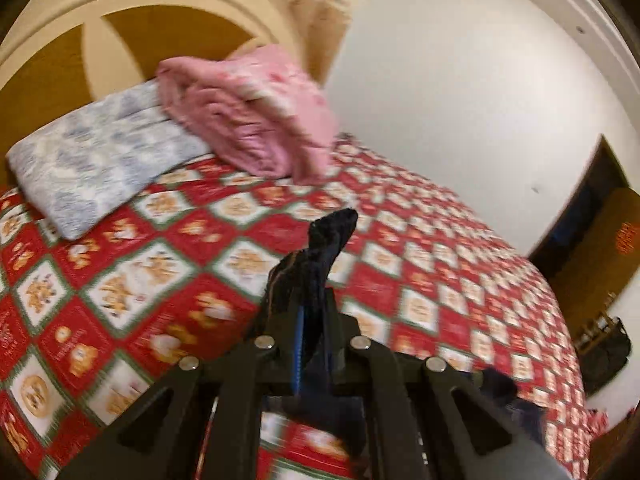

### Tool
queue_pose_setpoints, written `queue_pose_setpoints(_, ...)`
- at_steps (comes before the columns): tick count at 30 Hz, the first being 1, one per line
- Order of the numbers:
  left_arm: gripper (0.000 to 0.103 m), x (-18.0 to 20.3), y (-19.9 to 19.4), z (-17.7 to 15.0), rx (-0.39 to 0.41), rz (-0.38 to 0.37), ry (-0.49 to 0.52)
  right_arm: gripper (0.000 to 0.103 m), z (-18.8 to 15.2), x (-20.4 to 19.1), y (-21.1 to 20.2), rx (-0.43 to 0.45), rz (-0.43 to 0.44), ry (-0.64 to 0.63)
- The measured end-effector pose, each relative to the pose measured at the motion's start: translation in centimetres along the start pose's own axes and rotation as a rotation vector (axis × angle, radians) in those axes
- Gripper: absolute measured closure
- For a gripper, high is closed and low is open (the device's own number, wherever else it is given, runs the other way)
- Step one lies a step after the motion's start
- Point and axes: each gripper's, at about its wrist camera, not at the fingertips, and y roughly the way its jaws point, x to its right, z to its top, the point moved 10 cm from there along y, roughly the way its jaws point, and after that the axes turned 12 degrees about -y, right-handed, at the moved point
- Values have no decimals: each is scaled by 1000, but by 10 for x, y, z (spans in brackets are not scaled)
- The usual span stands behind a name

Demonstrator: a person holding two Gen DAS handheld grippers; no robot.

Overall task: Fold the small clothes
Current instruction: 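Lift the held sleeve with the left tool and fold it across the body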

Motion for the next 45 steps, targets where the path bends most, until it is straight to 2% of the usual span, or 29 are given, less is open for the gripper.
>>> queue_pose_setpoints(5,95,59,-7,-30,-60,-94,11,60,-14,16,-27,26,-6,32)
queue_pose_setpoints(10,95,109,-7,-64,-103,-152,25,59,-37,26,-50,37,-5,54)
queue_pose_setpoints(17,95,191,4,-134,-206,-248,41,59,-69,44,-66,41,-7,127)
queue_pose_setpoints(23,95,240,23,-204,-296,-274,82,59,-85,62,-74,40,0,183)
queue_pose_setpoints(27,95,258,32,-250,-352,-281,108,59,-93,77,-77,42,-17,205)
queue_pose_setpoints(29,95,266,37,-275,-386,-276,151,59,-100,86,-75,29,-15,235)
queue_pose_setpoints(31,89,268,41,-298,-430,-260,211,58,-106,91,-72,15,-5,262)
queue_pose_setpoints(33,86,269,36,-315,-459,-250,288,54,-110,96,-70,9,3,284)
queue_pose_setpoints(35,85,266,27,-320,-454,-256,352,50,-114,99,-68,6,17,307)
queue_pose_setpoints(36,78,264,21,-320,-443,-263,377,50,-114,99,-67,5,23,315)
queue_pose_setpoints(38,62,254,7,-311,-391,-267,434,50,-117,102,-65,0,30,333)
queue_pose_setpoints(40,36,238,-8,-298,-321,-262,473,50,-120,103,-63,-10,37,352)
queue_pose_setpoints(42,32,220,-19,-283,-240,-246,525,50,-123,105,-61,-17,45,370)
queue_pose_setpoints(45,24,179,-25,-261,-115,-131,618,50,-121,113,-61,-13,88,428)
